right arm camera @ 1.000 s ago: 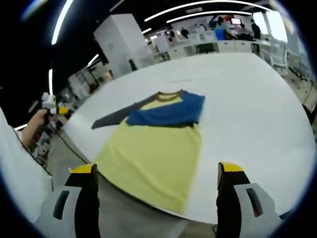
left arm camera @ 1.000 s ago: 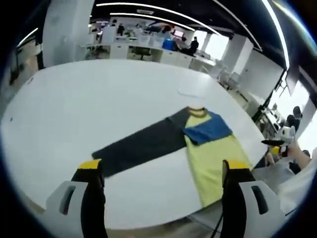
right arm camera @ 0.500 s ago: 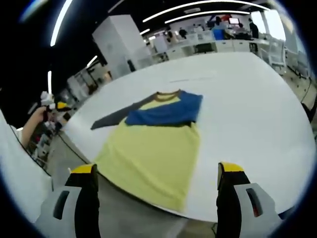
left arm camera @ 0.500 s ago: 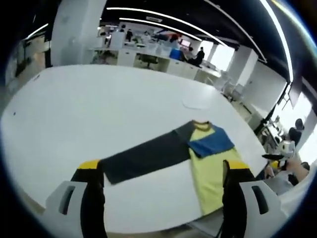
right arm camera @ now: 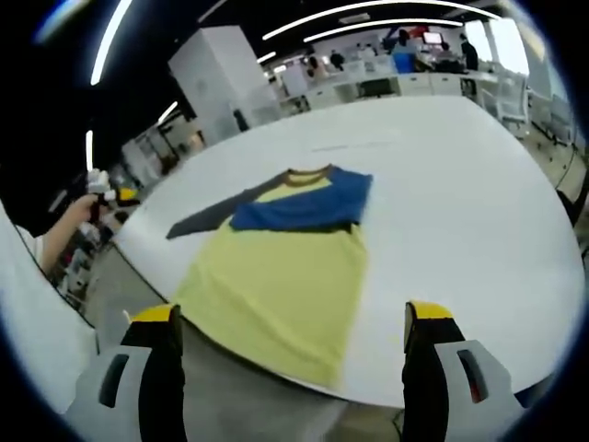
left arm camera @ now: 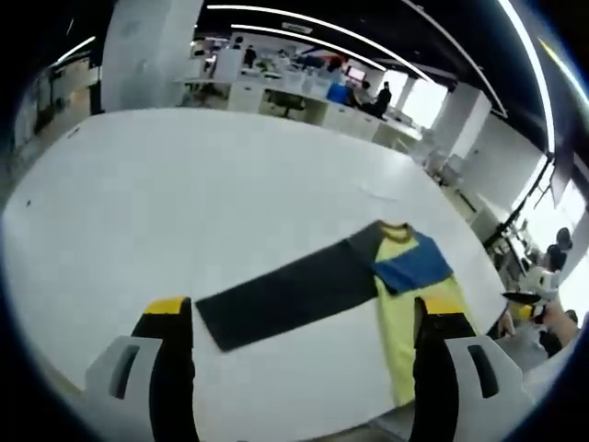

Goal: Fold the garment on the visible template until the final outline fits inside the template.

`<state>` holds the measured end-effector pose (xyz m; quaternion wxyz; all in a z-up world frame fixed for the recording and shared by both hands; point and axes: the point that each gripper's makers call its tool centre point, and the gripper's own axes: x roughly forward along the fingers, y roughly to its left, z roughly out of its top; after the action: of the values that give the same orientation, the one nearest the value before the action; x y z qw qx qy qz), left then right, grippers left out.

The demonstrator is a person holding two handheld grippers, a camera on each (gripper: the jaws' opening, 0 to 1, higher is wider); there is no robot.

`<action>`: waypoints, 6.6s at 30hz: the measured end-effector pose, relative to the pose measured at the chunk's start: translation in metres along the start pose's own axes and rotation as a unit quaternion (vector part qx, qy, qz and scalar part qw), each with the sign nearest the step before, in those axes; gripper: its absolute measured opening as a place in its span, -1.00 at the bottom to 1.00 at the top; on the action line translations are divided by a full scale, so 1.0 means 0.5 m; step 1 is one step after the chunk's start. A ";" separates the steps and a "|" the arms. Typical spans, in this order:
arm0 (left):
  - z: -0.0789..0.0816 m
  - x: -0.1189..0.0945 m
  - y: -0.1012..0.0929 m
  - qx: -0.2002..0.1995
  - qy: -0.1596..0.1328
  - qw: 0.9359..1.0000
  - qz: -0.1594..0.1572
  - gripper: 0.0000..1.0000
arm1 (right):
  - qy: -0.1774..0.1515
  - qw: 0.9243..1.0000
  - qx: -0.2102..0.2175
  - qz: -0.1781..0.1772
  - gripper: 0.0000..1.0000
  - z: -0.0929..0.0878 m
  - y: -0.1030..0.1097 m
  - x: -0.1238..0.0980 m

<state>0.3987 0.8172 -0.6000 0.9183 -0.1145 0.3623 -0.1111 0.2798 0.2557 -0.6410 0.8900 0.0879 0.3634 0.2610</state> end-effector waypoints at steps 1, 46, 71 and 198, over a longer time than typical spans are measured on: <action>0.000 0.002 0.003 -0.002 -0.001 1.000 0.000 0.93 | 0.001 1.000 0.000 -0.001 0.99 -0.001 0.000 0.000; -0.104 0.166 0.178 -0.001 0.037 0.997 0.065 0.45 | 0.045 0.999 0.016 -0.002 0.99 -0.007 0.005 0.086; -0.130 0.207 0.228 -0.010 0.030 0.996 0.088 0.01 | 0.055 0.998 0.018 -0.006 0.99 -0.004 0.007 0.101; 0.065 0.057 -0.071 0.035 -0.121 0.992 0.004 -1.00 | -0.022 0.999 0.033 -0.014 0.96 -0.026 0.010 -0.013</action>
<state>0.4371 0.7794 -0.5850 0.9592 -0.0930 0.2452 -0.1054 0.2647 0.2561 -0.6446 0.8982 0.1172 0.3532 0.2341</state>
